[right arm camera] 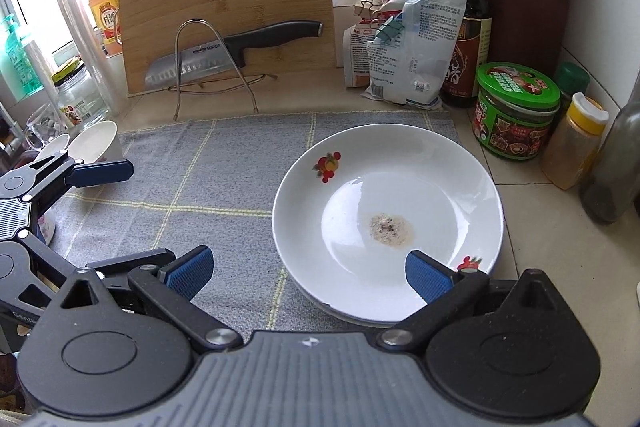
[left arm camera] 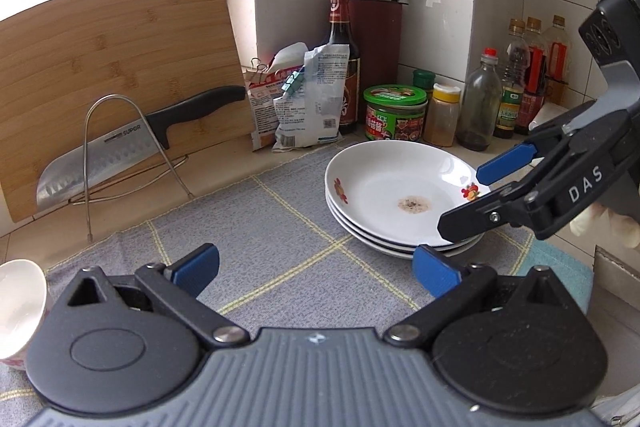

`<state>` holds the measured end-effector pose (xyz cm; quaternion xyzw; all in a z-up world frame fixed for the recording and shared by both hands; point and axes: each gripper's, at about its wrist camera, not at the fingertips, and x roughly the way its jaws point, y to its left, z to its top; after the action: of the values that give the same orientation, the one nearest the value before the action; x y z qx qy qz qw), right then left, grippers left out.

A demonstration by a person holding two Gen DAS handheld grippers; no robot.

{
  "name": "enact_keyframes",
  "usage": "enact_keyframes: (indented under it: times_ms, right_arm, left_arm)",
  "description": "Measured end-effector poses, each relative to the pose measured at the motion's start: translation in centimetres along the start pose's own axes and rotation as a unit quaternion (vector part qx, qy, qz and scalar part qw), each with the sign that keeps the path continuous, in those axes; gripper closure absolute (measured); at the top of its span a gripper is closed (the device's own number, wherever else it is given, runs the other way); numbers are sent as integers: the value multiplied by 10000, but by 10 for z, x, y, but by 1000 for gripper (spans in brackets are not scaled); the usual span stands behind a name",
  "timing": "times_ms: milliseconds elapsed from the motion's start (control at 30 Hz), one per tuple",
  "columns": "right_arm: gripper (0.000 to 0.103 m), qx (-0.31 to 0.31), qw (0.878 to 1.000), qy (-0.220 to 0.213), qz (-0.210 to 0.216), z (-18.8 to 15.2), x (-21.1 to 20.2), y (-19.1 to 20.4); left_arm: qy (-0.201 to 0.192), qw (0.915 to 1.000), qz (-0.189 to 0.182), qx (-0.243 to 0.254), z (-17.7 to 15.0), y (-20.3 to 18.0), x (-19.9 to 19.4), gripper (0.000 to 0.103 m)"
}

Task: Organize plates and bowls
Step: 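Move the left gripper to the rim of a white bowl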

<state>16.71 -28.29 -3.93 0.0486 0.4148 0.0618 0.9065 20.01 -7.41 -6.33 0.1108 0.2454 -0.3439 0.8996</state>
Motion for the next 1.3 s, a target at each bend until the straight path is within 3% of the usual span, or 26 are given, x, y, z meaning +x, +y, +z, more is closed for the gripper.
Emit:
enact_keyframes:
  times_ms: [200,433,567,800,1000,1300]
  right_arm:
    - [0,-474,9983,-155,300,3,1,11]
    - [0,-847,9932,-192,774,7,6,19]
    - [0,-1043,9883,-228,1090,6,6,31]
    - [0,-1264,9851,-346,1116,8,7,60]
    - [0,-1402,9843,-147,1065,1,30,109]
    - [0,-1848,9720,271,1428,-21,72,213]
  left_arm:
    - [265,9988,361,-210,-7,-7,-7,1]
    - [209,9920,1067,-642,-13,-11,-32,1]
    - [148,9880,1391,-651,-17,-7,-49,1]
    - [12,9848,1530,-823,-36,26,-79,1]
    - [115,9823,1671,-844,-61,67,-109,1]
    - [176,9765,1945,-911,-91,130,-155,1]
